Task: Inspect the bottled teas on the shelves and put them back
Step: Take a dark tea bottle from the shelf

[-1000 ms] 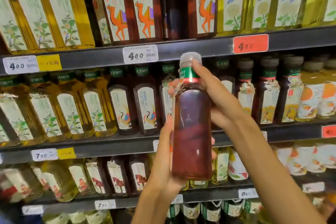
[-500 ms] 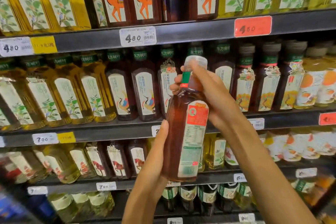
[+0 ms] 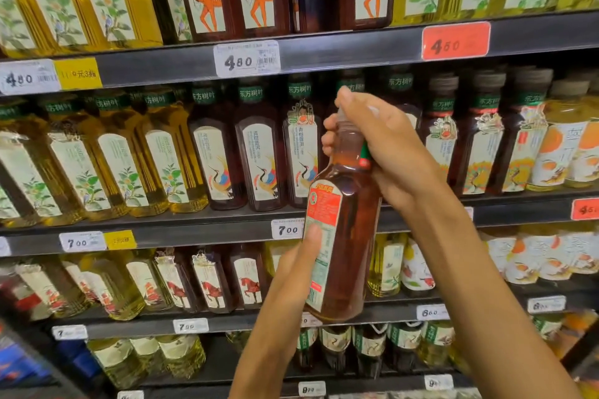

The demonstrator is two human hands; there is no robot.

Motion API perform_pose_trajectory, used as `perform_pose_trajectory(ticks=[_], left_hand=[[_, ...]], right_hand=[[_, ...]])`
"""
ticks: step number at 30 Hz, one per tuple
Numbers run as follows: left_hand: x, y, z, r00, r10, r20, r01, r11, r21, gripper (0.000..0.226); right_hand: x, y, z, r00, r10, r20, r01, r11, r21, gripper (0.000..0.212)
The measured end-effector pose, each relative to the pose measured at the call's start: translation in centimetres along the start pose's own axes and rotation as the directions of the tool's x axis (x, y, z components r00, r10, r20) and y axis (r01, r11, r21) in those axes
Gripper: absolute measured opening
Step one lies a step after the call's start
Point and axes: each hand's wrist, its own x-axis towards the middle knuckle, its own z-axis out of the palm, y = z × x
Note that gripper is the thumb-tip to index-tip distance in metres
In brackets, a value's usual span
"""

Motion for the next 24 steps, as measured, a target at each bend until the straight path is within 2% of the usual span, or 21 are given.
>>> perform_pose_trajectory(ticks=[2,4,7,8,10,12,14,16,18,19,21,24], left_hand=[[0.5,-0.5,0.3,0.996,-0.088,-0.013,0.085,0.987,-0.138,0.067],[0.5,-0.3,0.5,0.980,-0.190,0.068,0.200,0.951,-0.234,0.068],[0.0,-0.4,0.2,0.935,-0.135,0.329,0.264,0.883,-0.388,0.078],[-0.1,-0.4,0.0,0.929,-0.112,0.352,0.252,0.889,-0.382,0.079],[0.1,-0.5,-0.6,0.956,-0.102,0.274,0.187,0.933,-0.306,0.077],[0.4,0.0,-0.9,0.987,-0.131,0.089,0.145,0.974,-0.175,0.073],[0.5,0.2,-1.2,0.993,-0.118,0.022,0.119,0.989,-0.090,0.073],[0.4,0.2,-0.8,0.993,-0.113,0.022,0.115,0.987,-0.115,0.067],[0.3,0.1,-0.3,0.989,-0.147,-0.011,0.142,0.967,-0.211,0.065],[0.2,0.2,-0.1,0.985,-0.171,0.013,0.168,0.943,-0.286,0.068],[-0.3,0.3,0.3,0.976,-0.170,0.138,0.210,0.902,-0.377,0.071],[-0.7,0.3,0.6,0.968,-0.122,0.221,0.201,0.901,-0.385,0.075]], right_hand=[[0.3,0.0,0.0,0.997,0.042,0.071,-0.045,0.998,0.050,0.018],[0.5,0.0,0.2,0.983,0.079,0.168,-0.111,0.975,0.190,0.018],[0.6,0.4,0.7,0.945,0.108,0.308,-0.233,0.883,0.408,0.016],[0.6,0.5,0.7,0.942,0.101,0.320,-0.240,0.869,0.433,0.012],[0.7,0.6,0.6,0.957,0.078,0.278,-0.187,0.901,0.392,0.007],[0.6,0.6,0.4,0.983,0.047,0.178,-0.092,0.963,0.253,0.010],[0.6,0.6,0.3,0.997,0.012,0.075,-0.020,0.994,0.108,0.010],[0.6,0.5,0.2,0.999,0.027,0.036,-0.029,0.999,0.036,0.009],[0.7,0.4,0.2,0.994,0.089,0.056,-0.088,0.996,-0.018,0.013],[0.8,0.4,0.1,0.990,0.123,0.076,-0.122,0.992,-0.013,0.016],[0.7,0.4,0.1,0.976,0.183,0.119,-0.196,0.975,0.107,0.017],[0.4,0.9,0.1,0.950,0.263,0.168,-0.305,0.896,0.324,0.029]])
